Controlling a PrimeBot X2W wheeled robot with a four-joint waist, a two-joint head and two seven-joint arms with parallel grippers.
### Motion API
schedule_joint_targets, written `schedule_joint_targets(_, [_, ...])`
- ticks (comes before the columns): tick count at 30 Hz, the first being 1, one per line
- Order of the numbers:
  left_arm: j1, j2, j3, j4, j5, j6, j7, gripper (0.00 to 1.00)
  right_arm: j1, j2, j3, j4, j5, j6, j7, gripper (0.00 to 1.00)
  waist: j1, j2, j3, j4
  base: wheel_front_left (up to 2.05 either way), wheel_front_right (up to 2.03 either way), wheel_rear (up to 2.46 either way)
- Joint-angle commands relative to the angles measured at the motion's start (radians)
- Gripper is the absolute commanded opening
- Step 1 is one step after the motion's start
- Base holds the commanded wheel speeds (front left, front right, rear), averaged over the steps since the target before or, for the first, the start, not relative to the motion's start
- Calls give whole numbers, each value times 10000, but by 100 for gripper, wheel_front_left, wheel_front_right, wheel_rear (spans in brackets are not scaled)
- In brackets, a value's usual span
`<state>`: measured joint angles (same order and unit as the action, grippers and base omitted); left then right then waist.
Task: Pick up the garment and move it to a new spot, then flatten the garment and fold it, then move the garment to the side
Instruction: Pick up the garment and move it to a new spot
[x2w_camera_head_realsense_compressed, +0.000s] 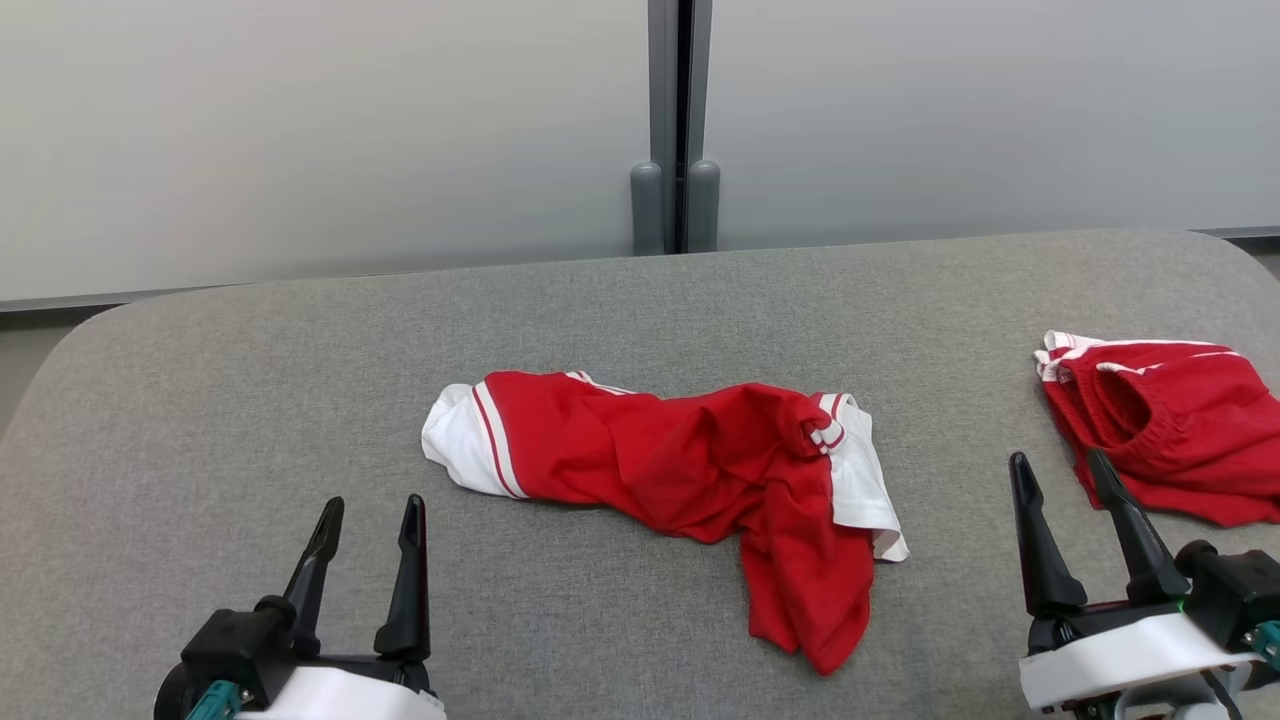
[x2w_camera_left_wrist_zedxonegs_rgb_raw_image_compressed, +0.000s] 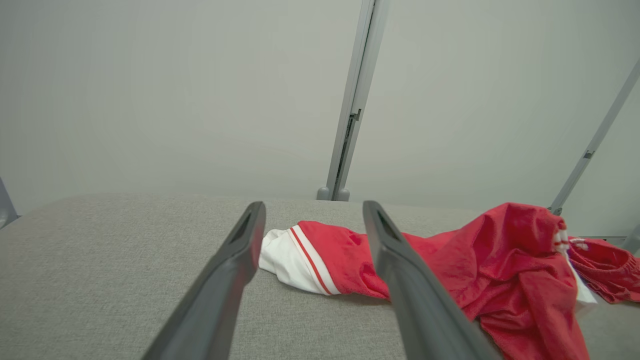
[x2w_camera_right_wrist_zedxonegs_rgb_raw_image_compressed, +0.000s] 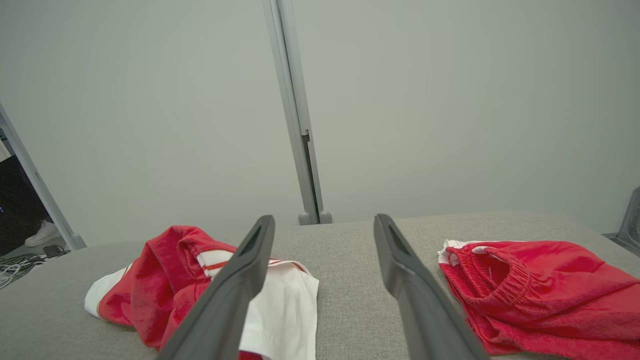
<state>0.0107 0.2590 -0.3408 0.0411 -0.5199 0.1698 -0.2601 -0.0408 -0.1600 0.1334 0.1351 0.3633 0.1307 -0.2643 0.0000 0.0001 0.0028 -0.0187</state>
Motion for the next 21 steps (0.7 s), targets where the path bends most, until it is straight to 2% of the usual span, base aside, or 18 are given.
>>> schedule_joint_targets(1, [150,-140,162,-118,186,-27,-60,100,180,-86,-82,-92,-72,3,0,100,0,-1,9,19,0,0,0])
schedule_joint_targets(7, [228,-570,435,-112,547,-353,-58,100,213,-172,-105,-130,-99,3,0,100,0,-1,-17,25,0,0,0])
schedule_joint_targets(21, [364,-988,817,92,953,-815,-61,100,165,-246,-28,-53,-82,3,0,100,0,-1,7,9,0,0,0])
